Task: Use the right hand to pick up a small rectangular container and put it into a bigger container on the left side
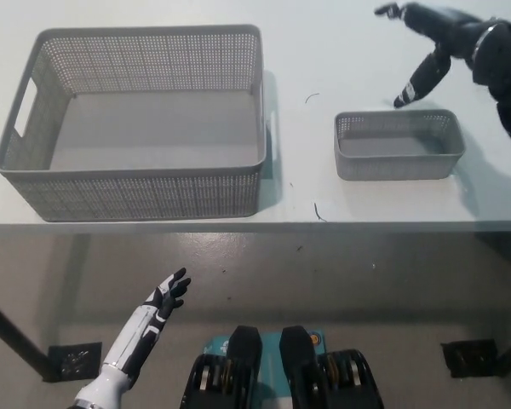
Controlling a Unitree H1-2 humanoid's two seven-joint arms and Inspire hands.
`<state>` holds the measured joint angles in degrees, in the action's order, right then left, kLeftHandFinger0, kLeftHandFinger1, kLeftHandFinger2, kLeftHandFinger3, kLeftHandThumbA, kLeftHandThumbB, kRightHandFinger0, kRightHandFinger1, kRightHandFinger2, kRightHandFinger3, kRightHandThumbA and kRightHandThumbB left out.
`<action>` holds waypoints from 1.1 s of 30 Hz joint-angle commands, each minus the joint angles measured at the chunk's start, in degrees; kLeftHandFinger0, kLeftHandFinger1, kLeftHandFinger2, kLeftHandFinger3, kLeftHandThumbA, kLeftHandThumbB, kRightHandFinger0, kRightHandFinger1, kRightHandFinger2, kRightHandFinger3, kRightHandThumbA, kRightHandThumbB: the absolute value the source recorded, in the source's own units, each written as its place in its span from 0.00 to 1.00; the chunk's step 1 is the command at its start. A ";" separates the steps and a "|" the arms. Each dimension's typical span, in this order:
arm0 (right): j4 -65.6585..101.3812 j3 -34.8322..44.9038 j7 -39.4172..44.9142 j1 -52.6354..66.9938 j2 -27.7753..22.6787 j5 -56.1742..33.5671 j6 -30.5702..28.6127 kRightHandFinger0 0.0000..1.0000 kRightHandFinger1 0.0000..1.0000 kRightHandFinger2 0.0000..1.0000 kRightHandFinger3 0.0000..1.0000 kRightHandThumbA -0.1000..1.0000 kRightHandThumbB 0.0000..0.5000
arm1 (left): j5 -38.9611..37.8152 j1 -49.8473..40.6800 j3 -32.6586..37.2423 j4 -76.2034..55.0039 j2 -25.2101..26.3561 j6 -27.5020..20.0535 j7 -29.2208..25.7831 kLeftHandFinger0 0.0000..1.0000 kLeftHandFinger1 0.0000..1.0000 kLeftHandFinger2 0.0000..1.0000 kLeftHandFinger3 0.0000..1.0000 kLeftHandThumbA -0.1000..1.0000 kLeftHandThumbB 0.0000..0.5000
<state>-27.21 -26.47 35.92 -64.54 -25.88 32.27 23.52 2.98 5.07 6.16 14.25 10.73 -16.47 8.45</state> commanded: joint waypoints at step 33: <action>-43.85 -0.83 7.44 -24.26 12.20 -3.70 -6.28 1.00 1.00 1.00 1.00 1.00 0.96 | 2.30 0.48 0.57 -1.38 2.10 -1.95 1.87 1.00 1.00 1.00 1.00 1.00 0.49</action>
<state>-69.59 -27.39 40.86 -83.64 -13.40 29.64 19.58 4.96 5.01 6.49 14.05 11.71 -16.77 9.40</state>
